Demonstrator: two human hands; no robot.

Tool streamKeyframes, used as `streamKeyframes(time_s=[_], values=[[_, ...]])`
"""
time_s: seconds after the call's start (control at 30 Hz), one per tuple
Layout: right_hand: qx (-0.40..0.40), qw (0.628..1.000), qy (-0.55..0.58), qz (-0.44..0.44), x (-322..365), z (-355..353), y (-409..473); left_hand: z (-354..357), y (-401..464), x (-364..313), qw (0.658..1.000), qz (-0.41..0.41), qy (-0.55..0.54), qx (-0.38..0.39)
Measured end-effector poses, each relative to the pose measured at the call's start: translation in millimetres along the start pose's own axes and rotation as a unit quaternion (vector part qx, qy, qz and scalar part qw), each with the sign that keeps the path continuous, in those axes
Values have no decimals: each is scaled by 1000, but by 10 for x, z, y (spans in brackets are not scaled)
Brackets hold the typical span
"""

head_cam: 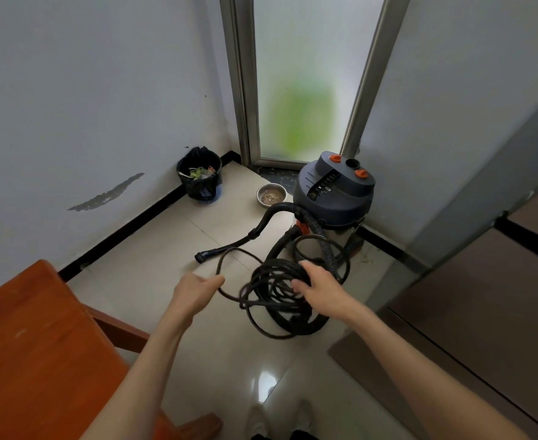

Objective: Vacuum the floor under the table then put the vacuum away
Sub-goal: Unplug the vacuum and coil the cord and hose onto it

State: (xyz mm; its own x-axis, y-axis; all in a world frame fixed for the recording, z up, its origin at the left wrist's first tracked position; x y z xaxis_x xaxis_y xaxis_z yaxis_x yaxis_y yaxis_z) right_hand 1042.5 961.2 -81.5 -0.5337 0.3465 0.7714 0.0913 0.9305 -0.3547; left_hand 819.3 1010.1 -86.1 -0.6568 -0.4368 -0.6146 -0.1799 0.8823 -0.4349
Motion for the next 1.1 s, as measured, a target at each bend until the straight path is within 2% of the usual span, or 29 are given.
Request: streamKeyframes(time_s=[0.07,0.13,0.2,0.27,0.33,0.4,0.47,0.53,0.6,0.67,0.73,0.77,0.83,0.93,1.1], values=[[-34,995,95,-11,115,-144,1,107,10,267,997,-63,-34,21],[-88,969,229,-1,200,-333,23,204,10,457,993,-98,-35,47],[-132,913,384,25,233,-503,73,253,12,566,990,-117,-26,68],[-163,841,514,40,258,-663,160,254,21,612,990,-119,-17,72],[-192,786,586,44,298,-855,263,244,32,640,991,-112,5,72],[-197,799,566,49,370,-1015,332,255,58,630,992,-92,21,80],[-153,844,510,58,481,-1038,338,216,107,485,997,-47,2,57],[-91,891,439,78,568,-904,299,58,124,135,998,34,-52,-14],[-54,916,384,103,614,-712,282,-151,15,-366,980,143,-106,-85],[-41,905,400,137,592,-516,300,-243,-239,-861,950,270,-114,-105],[-33,858,479,182,579,-352,287,-246,-542,-1207,910,391,-50,-132],[-28,835,515,194,588,-306,277,-200,-637,-1292,896,422,-27,-134],[-19,811,550,197,630,-284,257,-17,-616,-1307,915,396,-8,-76],[-6,829,524,194,701,-278,218,253,-511,-1217,944,329,9,11],[2,839,520,158,849,-296,179,291,-420,-1292,932,352,82,-10]])
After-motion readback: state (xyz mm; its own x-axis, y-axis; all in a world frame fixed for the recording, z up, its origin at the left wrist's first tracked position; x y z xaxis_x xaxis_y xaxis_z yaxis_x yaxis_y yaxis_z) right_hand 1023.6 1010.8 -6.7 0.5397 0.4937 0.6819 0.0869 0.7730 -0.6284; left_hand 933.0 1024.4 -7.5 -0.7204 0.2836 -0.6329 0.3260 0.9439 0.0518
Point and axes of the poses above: each hand's wrist, its own y-axis towards the middle knuckle, its own z-axis out of the palm, x = y × z, the point moved 9 cm from there along y, towards the middle knuckle, and after that the axes turned 5 degrees about -x, right-handed, at the moved point
